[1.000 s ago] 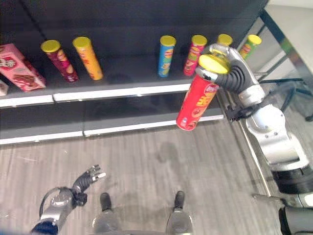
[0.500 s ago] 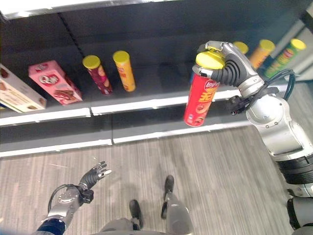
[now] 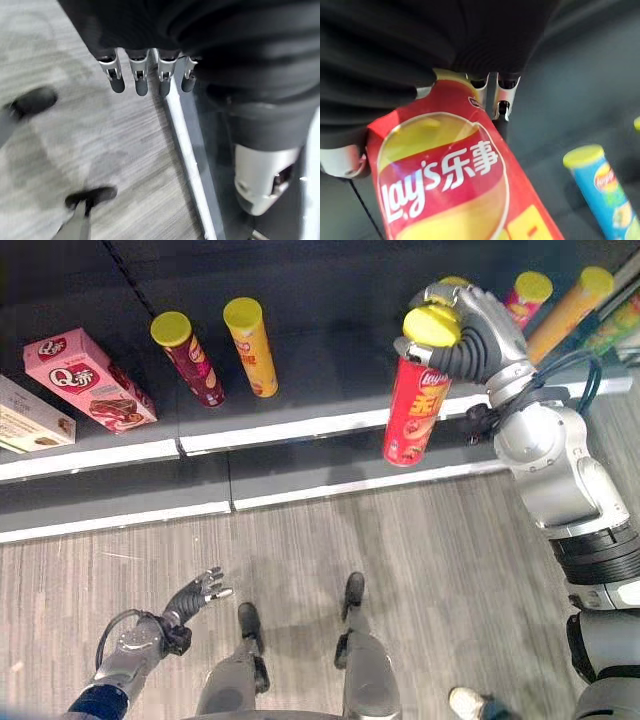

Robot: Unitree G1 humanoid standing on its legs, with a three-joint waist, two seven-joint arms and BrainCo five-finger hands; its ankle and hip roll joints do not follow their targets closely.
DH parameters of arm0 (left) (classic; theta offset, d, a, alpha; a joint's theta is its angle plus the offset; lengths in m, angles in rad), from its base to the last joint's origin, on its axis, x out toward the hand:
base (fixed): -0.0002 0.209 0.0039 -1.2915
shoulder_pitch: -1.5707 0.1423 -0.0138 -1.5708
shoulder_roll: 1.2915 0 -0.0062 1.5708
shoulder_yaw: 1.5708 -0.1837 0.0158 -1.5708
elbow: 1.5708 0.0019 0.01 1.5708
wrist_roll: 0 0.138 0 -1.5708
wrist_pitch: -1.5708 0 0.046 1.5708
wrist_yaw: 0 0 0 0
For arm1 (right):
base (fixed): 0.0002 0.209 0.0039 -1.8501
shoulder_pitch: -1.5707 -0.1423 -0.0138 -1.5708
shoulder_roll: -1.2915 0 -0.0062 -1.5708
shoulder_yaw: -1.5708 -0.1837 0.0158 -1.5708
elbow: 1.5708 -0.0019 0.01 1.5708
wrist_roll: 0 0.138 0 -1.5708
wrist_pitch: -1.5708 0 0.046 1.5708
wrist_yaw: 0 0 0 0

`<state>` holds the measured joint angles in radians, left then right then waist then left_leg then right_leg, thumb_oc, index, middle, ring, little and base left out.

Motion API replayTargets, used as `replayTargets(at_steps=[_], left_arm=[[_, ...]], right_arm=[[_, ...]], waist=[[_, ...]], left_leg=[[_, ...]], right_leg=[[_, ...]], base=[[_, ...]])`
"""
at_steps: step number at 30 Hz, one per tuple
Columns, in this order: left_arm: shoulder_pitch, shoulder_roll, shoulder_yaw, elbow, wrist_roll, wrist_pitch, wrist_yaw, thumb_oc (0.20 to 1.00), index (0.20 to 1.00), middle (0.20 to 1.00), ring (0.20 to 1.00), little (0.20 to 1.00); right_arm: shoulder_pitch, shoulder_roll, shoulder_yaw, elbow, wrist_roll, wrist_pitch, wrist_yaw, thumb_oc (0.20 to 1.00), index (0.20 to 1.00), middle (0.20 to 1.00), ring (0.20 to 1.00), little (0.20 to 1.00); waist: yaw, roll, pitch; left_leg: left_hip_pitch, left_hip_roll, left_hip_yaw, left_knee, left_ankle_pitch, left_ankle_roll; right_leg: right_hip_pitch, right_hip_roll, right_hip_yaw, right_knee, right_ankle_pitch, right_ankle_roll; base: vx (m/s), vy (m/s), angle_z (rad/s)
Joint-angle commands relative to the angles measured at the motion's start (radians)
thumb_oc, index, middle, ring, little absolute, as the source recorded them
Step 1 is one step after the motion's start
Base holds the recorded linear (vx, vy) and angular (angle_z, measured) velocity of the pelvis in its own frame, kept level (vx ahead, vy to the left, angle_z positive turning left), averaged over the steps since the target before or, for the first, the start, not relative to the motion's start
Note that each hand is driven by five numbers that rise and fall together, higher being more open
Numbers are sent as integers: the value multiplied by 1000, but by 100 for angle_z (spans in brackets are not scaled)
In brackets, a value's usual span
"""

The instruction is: Put the goods on the table back onto the shelves and tidy them up.

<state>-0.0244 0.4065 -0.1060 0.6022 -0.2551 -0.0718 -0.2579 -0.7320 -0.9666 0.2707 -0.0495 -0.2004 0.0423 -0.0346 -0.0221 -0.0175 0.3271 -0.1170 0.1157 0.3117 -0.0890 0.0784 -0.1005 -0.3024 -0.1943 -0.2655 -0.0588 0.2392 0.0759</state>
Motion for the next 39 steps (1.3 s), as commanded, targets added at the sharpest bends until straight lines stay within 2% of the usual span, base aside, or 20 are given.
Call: replayTargets(at_steps=[1,9,39], left_arm=[[-5,37,-9,24,22,-27,0,1000,1000,1000,1000,1000],[-33,30,-23,84,47,-31,7,1000,1000,1000,1000,1000],[-39,23,-55,78,58,-30,4,1000,1000,1000,1000,1000]], right_arm=[[-128,-12,-25,-57,-54,-18,-45,200,200,200,200,200],[-185,-13,-18,-16,-122,-25,-107,200,200,200,200,200],[-125,7,-34,-28,-109,-40,-118,200,200,200,200,200]], waist=[[37,29,-10],[40,49,29],[30,53,55]], left_leg=[[73,35,7,2,-39,-24],[71,9,20,2,-52,-11],[77,10,-5,16,-62,-9]], right_leg=[[18,-67,-41,244,-148,82],[-27,-106,-50,298,-150,102],[-38,-123,-55,350,-163,113]], base=[[13,63,-9],[2,61,2],[5,-7,1]])
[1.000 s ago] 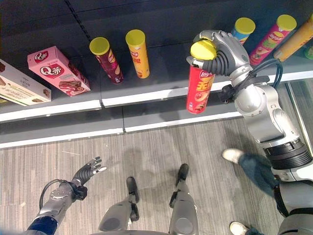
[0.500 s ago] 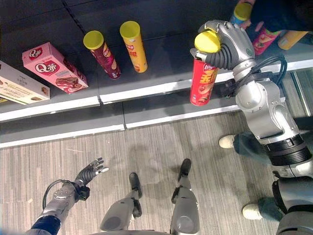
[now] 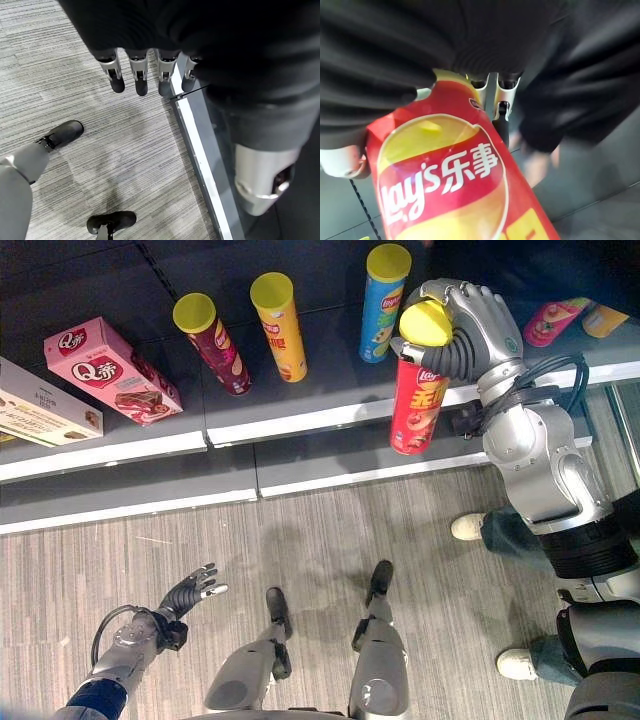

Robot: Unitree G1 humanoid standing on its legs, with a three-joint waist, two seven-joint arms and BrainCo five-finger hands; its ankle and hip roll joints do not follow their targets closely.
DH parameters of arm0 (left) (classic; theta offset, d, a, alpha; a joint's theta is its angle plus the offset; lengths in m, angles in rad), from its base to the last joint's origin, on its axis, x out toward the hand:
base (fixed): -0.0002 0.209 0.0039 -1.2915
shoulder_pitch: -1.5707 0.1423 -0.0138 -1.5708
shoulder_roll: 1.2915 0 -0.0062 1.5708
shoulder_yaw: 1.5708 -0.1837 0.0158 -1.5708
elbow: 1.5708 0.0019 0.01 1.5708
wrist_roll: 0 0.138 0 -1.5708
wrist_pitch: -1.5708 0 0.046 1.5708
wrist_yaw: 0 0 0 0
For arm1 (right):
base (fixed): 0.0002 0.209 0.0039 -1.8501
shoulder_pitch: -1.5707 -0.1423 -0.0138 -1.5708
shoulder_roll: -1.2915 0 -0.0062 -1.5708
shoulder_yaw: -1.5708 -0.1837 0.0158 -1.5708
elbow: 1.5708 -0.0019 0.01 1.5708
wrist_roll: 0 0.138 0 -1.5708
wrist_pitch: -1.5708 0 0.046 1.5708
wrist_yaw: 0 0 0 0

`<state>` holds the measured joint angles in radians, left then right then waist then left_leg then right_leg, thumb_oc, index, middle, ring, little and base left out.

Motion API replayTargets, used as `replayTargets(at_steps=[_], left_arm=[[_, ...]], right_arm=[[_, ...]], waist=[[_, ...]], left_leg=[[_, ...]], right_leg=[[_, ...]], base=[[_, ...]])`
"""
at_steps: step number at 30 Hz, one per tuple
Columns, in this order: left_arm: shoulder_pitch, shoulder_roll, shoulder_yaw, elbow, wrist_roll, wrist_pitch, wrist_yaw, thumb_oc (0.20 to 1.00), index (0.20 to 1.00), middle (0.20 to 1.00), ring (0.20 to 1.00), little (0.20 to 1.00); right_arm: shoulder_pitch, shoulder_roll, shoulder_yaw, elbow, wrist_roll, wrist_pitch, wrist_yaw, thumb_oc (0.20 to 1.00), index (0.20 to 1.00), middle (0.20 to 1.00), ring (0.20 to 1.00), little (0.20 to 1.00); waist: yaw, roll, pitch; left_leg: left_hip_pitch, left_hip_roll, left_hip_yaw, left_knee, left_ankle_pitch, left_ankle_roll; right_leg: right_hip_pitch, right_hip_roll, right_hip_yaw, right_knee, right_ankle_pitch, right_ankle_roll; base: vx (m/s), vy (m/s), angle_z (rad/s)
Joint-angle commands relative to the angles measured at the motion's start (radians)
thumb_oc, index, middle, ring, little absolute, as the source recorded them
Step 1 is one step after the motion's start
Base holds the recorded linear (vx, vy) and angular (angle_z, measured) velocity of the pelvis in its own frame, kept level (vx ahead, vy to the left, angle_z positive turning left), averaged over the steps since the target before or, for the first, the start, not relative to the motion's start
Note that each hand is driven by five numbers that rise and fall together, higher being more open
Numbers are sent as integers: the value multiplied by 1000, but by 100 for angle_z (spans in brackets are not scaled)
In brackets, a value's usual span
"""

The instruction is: Put the goods on the table back onto the shelves and tidy them up.

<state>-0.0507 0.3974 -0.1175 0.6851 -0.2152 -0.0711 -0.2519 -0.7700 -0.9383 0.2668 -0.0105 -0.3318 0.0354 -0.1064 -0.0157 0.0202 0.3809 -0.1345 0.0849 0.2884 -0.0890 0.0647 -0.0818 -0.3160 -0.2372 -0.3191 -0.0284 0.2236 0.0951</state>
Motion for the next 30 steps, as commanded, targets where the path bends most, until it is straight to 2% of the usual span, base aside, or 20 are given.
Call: replayTargets(at_steps=[1,30], left_arm=[[-11,32,-44,-5,19,-30,-2,1000,1000,1000,1000,1000],[-2,25,-42,-7,28,-32,7,1000,1000,1000,1000,1000]], right_arm=[[-85,-17,-30,-66,28,-36,-48,200,200,200,200,200],[-45,-9,-42,-59,35,-42,-48,200,200,200,200,200]], waist=[[24,17,2],[23,17,-3]], left_leg=[[96,41,18,15,-48,-27],[124,31,1,5,-64,-19]], right_leg=[[-26,-81,-2,322,-147,94],[-29,-83,2,349,-143,108]], base=[[0,0,0],[2,-1,0]])
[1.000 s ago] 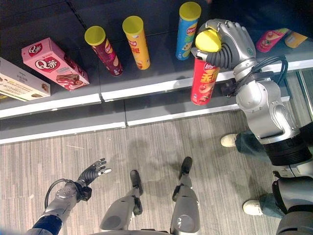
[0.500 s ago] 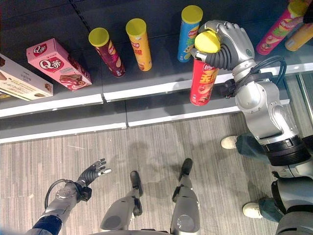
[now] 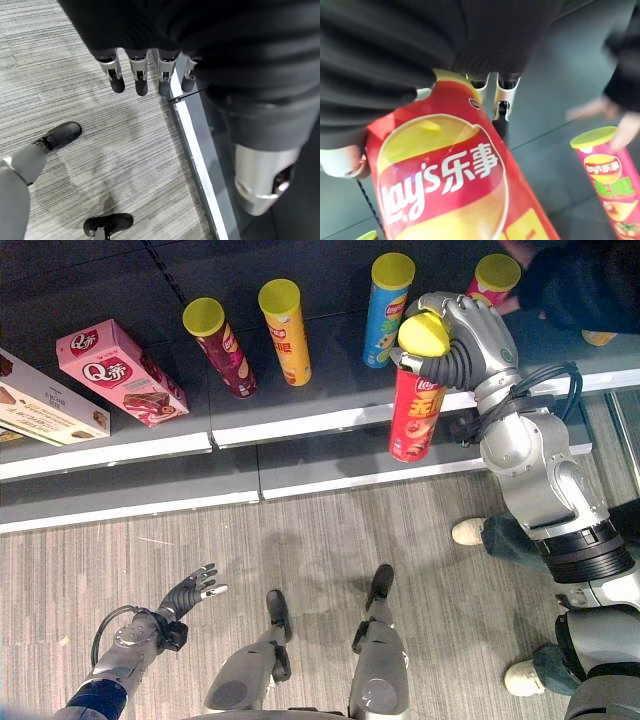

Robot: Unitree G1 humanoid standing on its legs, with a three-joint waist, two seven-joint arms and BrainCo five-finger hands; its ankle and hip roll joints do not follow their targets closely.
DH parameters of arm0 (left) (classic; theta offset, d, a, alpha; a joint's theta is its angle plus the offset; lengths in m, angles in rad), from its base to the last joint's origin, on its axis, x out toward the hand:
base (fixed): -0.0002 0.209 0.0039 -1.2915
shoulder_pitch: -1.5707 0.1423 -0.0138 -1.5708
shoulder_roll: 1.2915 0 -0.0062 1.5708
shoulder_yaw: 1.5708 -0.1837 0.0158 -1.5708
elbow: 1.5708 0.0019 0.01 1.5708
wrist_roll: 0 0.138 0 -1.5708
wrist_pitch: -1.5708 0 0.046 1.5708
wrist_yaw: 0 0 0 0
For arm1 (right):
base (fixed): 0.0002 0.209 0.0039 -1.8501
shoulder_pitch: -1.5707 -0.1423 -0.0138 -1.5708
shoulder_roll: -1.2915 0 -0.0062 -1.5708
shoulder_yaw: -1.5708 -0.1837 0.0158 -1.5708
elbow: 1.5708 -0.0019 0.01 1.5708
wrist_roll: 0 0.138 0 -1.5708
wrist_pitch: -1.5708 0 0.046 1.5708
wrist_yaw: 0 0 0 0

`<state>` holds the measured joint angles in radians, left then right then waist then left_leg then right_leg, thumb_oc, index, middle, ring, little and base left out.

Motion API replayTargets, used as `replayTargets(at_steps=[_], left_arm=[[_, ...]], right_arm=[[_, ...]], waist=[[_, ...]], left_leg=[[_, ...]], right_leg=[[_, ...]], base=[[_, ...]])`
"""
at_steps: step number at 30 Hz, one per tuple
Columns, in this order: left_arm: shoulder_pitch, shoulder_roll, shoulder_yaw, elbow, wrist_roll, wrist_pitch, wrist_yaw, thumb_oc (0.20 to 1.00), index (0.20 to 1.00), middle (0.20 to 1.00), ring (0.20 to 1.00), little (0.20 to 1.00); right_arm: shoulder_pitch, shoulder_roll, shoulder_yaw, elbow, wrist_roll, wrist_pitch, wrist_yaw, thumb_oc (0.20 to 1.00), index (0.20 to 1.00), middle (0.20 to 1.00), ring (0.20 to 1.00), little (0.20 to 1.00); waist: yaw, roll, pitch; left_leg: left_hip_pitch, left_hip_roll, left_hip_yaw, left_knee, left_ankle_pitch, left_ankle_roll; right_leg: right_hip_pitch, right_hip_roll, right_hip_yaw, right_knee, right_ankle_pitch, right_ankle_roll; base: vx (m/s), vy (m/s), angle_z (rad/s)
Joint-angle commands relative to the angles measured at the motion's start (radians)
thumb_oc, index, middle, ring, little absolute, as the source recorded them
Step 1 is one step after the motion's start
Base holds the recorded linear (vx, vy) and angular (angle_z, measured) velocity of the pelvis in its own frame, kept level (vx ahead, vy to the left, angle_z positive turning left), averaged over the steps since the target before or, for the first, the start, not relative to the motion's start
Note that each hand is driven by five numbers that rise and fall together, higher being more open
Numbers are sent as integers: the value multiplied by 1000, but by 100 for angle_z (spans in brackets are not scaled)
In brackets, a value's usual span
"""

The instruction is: Put the goods on the table back onto the shelves and tidy them up.

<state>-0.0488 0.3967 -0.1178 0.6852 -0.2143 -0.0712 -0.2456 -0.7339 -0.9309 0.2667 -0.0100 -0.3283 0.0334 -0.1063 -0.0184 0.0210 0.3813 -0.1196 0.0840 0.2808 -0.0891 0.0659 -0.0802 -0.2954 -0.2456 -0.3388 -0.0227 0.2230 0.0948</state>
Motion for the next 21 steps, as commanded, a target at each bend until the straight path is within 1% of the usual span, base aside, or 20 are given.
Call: replayTargets(at_steps=[1,8,9,10,11,13,16,17,18,19,21], left_arm=[[-1,26,-41,-10,28,-32,1,1000,1000,1000,1000,1000],[0,23,-45,3,41,-34,-2,1000,1000,1000,1000,1000],[-1,23,-48,9,47,-34,-3,1000,1000,1000,1000,1000],[0,25,-50,22,54,-36,-6,1000,1000,1000,1000,1000],[0,25,-50,22,54,-36,-6,1000,1000,1000,1000,1000],[0,24,-49,44,63,-39,-7,1000,1000,1000,1000,1000],[-22,11,-45,76,70,-43,-13,1000,1000,1000,1000,1000],[-27,6,-42,77,70,-42,-14,1000,1000,1000,1000,1000],[-37,-3,-39,84,72,-41,-9,1000,1000,1000,1000,1000],[-38,-3,-39,85,72,-41,-9,1000,1000,1000,1000,1000],[-42,-12,-33,87,73,-40,-5,1000,1000,1000,1000,1000]], right_arm=[[-81,-16,-42,-61,31,-39,-47,200,200,200,200,200],[-68,-8,-41,-55,27,-41,-47,200,200,200,200,200],[-61,-5,-40,-51,28,-44,-49,200,200,200,200,200],[-50,-3,-40,-47,33,-46,-52,200,200,200,200,200],[-49,-3,-41,-47,33,-46,-52,200,200,200,200,200],[-30,0,-49,-38,40,-50,-63,200,200,200,200,200],[0,6,-69,-38,54,-55,-80,200,200,200,200,200],[12,8,-76,-43,54,-55,-80,200,200,200,200,200],[17,5,-75,-46,59,-54,-75,200,200,200,200,200],[17,5,-76,-47,59,-54,-75,200,200,200,200,200],[25,10,-69,-48,53,-51,-66,200,200,200,200,200]], waist=[[26,17,-3],[23,12,-13],[20,9,-18],[17,0,-32],[17,1,-32],[10,-12,-65],[-5,-34,-121],[-10,-39,-134],[-10,-47,-137],[-10,-49,-138],[-9,-57,-140]], left_leg=[[110,32,9,5,-65,-20],[115,33,8,2,-70,-24],[114,33,6,2,-70,-28],[102,40,4,2,-62,-41],[101,41,3,2,-61,-41],[71,50,8,2,-44,-60],[37,50,10,2,-30,-84],[40,48,16,2,-34,-84],[66,42,22,2,-38,-74],[62,39,22,2,-35,-72],[91,24,31,2,-50,-55]], right_leg=[[-50,-75,22,345,-143,108],[-33,-70,18,317,-131,110],[-21,-67,16,292,-120,111],[8,-58,10,218,-96,112],[11,-56,8,212,-93,111],[60,-40,-7,97,-50,114],[111,-37,-35,-14,3,123],[120,-35,-39,-24,6,123],[136,-29,-24,-19,10,127],[133,-31,-24,-19,12,126],[145,-36,1,-1,12,128]], base=[[0,0,0],[5,-2,0],[37,-49,1],[37,-49,2],[37,-70,5],[39,-65,10],[59,-32,7],[94,58,3],[63,55,1],[73,83,-5],[77,93,-25]])
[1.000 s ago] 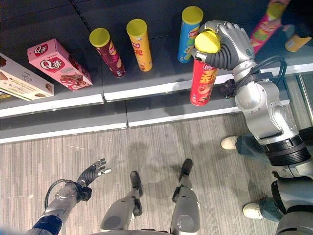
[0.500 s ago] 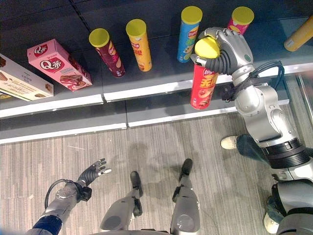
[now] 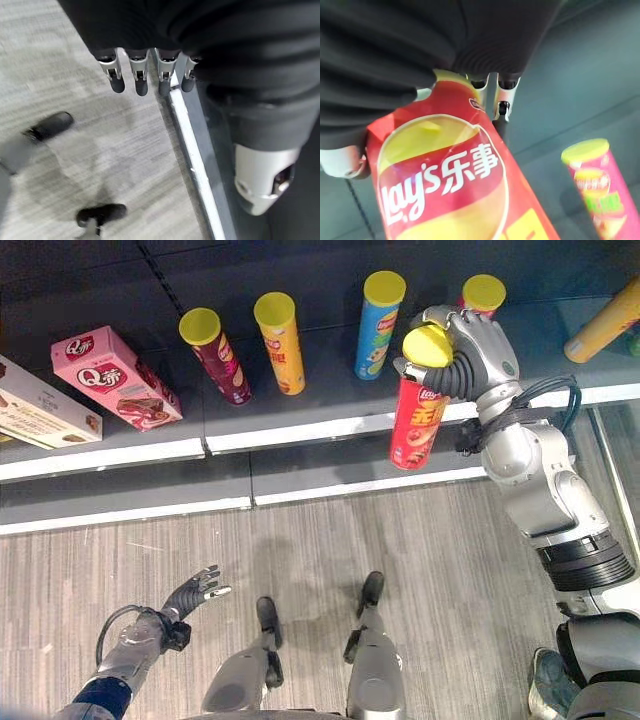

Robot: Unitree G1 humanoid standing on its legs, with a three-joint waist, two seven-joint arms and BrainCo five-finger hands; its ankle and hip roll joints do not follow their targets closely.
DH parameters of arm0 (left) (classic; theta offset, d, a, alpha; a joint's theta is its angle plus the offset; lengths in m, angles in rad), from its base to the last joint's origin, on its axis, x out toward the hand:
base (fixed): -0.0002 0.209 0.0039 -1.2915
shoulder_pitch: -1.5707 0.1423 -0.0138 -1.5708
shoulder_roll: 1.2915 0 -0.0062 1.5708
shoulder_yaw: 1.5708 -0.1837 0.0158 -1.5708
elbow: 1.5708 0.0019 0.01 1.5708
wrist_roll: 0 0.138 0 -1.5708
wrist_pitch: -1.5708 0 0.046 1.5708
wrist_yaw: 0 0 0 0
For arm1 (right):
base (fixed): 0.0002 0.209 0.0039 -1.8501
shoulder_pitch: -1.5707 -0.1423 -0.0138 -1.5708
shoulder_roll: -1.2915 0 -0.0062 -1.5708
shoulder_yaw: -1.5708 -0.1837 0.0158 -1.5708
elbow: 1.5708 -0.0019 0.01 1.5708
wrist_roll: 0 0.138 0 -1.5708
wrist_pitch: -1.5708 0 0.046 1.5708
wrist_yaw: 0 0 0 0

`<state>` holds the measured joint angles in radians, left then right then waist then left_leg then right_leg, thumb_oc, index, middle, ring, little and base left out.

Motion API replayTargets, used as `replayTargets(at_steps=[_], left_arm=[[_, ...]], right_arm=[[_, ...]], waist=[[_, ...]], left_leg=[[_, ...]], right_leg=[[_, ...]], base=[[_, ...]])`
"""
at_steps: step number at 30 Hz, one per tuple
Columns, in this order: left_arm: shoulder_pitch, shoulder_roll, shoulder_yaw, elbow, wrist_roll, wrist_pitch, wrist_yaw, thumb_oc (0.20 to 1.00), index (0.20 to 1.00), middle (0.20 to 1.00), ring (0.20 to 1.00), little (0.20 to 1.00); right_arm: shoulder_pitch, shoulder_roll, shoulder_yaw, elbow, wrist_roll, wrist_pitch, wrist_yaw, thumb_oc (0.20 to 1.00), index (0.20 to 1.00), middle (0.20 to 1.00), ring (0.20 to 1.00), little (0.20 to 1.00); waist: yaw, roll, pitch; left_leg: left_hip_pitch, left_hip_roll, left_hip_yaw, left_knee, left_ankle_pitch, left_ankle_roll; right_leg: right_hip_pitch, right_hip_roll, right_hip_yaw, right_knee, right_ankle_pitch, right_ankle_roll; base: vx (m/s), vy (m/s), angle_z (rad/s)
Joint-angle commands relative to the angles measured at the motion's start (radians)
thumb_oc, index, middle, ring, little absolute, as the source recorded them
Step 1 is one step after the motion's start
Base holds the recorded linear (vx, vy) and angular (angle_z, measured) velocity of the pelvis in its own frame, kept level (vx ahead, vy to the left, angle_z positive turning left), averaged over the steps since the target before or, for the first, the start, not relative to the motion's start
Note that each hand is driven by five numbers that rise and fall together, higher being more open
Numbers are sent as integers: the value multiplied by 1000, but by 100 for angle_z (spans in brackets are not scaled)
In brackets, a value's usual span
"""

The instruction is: Put the goods on the table back onto the shelves and tidy them up.

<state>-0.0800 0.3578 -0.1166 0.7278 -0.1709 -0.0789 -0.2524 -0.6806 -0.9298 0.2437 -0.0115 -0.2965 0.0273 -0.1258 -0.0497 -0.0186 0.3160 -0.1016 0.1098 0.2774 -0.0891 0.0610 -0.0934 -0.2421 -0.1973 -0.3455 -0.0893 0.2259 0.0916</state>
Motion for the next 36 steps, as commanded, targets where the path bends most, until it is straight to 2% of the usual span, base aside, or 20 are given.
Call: replayTargets(at_steps=[1,13,16,19,21,23,25,26,27,28,30,31,32,33,34,35,36], left_arm=[[-5,19,-39,34,32,-27,2,1000,1000,1000,1000,1000],[-16,8,-27,63,45,-23,12,1000,1000,1000,1000,1000],[-5,15,-17,60,45,-23,9,1000,1000,1000,1000,1000],[-5,27,-5,67,43,-22,11,1000,1000,1000,1000,1000],[-11,38,22,71,32,-21,15,1000,1000,1000,1000,1000],[-3,55,34,63,22,-22,12,1000,1000,1000,1000,1000],[17,69,53,56,7,-22,5,1000,1000,1000,1000,1000],[18,68,54,55,6,-22,4,1000,1000,1000,1000,1000],[40,68,65,48,-9,-25,-1,1000,1000,1000,1000,1000],[40,68,66,47,-9,-25,-1,1000,1000,1000,1000,1000],[47,65,77,42,-23,-30,0,1000,1000,1000,1000,1000],[52,63,72,40,-25,-28,3,1000,1000,1000,1000,1000],[77,61,70,29,-22,-28,3,1000,1000,1000,1000,1000],[78,51,60,23,-29,-26,1,1000,1000,1000,1000,1000],[78,51,60,23,-29,-26,1,1000,1000,1000,1000,1000],[82,36,59,19,-33,-20,11,1000,1000,1000,1000,1000],[87,23,56,9,-37,-17,11,1000,1000,1000,1000,1000]], right_arm=[[3,17,-55,-58,20,-44,-41,200,200,200,200,200],[115,51,-119,-82,18,-39,-40,200,200,200,200,200],[123,52,-129,-87,16,-38,-43,200,200,200,200,200],[132,52,-140,-93,16,-40,-47,200,200,200,200,200],[119,45,-141,-105,26,-37,-42,200,200,200,200,200],[99,31,-143,-107,37,-35,-38,200,200,200,200,200],[53,4,-136,-105,49,-25,-28,200,200,200,200,200],[48,4,-132,-102,49,-26,-29,200,200,200,200,200],[16,-9,-122,-91,62,-24,-24,200,200,200,200,200],[14,-9,-119,-90,62,-25,-24,200,200,200,200,200],[-32,-41,-107,-72,76,-26,-26,200,200,200,200,200],[-41,-56,-102,-77,75,-25,-25,200,200,200,200,200],[-50,-49,-100,-94,88,-27,-28,200,200,200,200,200],[-33,-45,-104,-97,102,-39,-24,200,200,200,200,200],[-33,-45,-105,-97,102,-39,-24,200,200,200,200,200],[-40,-45,-108,-94,94,-32,-22,200,200,200,200,200],[-36,-44,-101,-98,99,-35,-19,200,200,200,200,200]], waist=[[17,-14,-81],[-2,-10,-80],[-3,-9,-78],[-4,-6,-71],[8,-20,-78],[23,-33,-87],[48,-50,-99],[48,-48,-96],[60,-65,-108],[60,-64,-106],[63,-68,-110],[60,-75,-113],[68,-66,-119],[56,-55,-113],[53,-55,-115],[54,-48,-109],[51,-44,-103]], left_leg=[[83,-12,37,2,-53,-33],[152,-67,40,2,-107,37],[163,-83,34,2,-122,54],[171,-73,32,2,-126,57],[165,-47,45,2,-120,34],[156,-2,58,2,-106,7],[168,56,67,2,-94,-34],[171,59,68,2,-96,-36],[200,101,76,2,-89,-67],[203,103,76,2,-89,-68],[218,167,77,16,-68,-109],[228,192,77,38,-57,-123],[232,257,78,101,-7,-153],[205,292,40,148,80,-167],[201,292,36,148,82,-167],[158,319,12,216,139,-166],[118,327,-8,272,173,-153]], right_leg=[[90,-90,21,88,2,134],[69,-140,82,267,-10,152],[41,-152,125,322,9,159],[11,-130,177,378,-7,159],[23,-132,183,316,-24,156],[47,-167,177,236,-6,156],[56,-240,167,159,73,165],[63,-236,165,151,78,164],[67,-268,157,119,122,170],[71,-266,156,116,123,170],[68,-262,167,90,123,170],[69,-241,181,111,84,170],[71,-201,142,161,-35,170],[89,-155,146,193,-78,154],[88,-155,143,192,-77,153],[111,-125,114,192,-117,128],[142,-102,96,173,-124,103]], base=[[92,134,-33],[56,100,-10],[40,72,-21],[52,-18,-17],[110,-230,-9],[109,-372,1],[136,-428,-5],[193,-512,-23],[130,-320,-25],[195,-525,-17],[128,-467,2],[154,-690,-11],[141,-722,-11],[93,-547,-32],[13,-396,-1],[-18,-374,18],[-16,-545,36]])
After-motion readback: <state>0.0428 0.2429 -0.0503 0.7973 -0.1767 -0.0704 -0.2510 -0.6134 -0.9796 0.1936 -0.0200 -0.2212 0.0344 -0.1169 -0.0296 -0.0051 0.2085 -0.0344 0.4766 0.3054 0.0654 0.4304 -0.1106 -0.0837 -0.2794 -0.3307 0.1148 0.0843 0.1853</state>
